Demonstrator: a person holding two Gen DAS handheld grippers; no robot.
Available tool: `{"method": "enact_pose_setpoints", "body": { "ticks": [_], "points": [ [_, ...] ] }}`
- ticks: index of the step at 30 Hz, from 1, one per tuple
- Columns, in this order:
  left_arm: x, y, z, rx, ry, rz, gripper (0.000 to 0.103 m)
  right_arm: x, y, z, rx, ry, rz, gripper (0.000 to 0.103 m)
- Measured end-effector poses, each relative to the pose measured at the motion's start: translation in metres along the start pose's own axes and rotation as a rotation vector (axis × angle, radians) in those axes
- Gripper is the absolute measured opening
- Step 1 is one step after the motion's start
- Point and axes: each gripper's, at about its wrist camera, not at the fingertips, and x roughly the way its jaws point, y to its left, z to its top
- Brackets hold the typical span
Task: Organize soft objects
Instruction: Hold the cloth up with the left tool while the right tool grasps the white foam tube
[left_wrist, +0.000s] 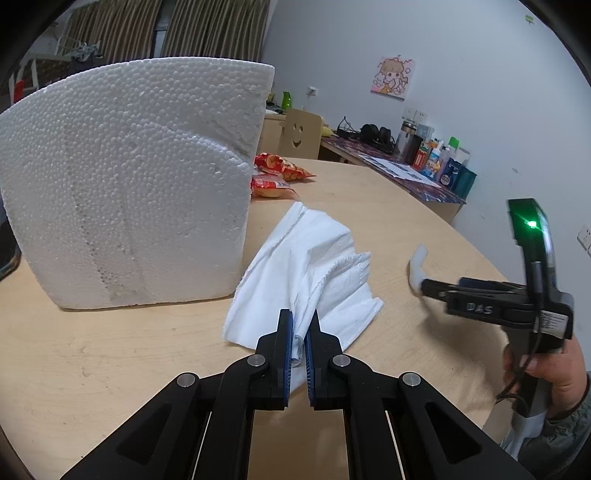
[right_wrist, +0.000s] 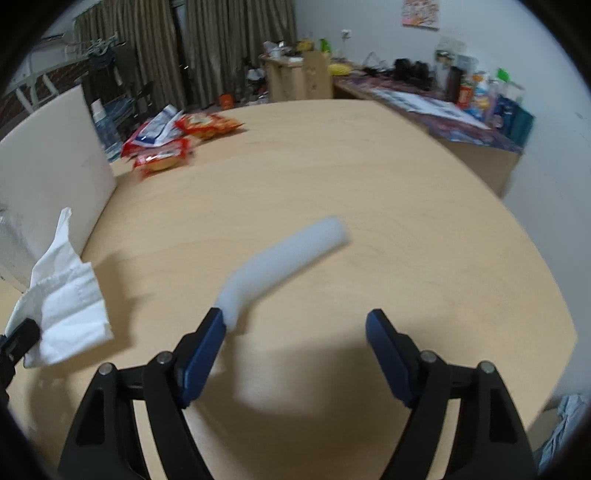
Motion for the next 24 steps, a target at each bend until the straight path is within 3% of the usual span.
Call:
{"method": "enact_pose_setpoints", "body": {
  "ticks": [4,7,10,17,24],
  "points": [
    [0.002,-0.002,0.001,0.006,0.001,0.006,0.007,-0.014,-0.007,0.000,0.021,-0.058,-0.064,0.082],
    [0.003,-0.002,0.001,0.008,0.003,0.008,0.007,-0.014,-0.007,0.003,0.039,-0.063,-0.013,0.082],
    [0.004,-0.001,0.001,0.010,0.004,0.009,0.007,-0.011,0.000,0.003,0.007,-0.062,-0.035,0.082],
    [0.006,0.000,0.000,0.019,0.004,0.002,0.007,-0.018,0.019,-0.009,-0.067,-0.077,0.087,0.082],
    [0.006,0.000,0.000,0.023,0.007,-0.001,0.007,-0.010,0.022,-0.010,-0.035,-0.064,0.065,0.082]
  ]
}}
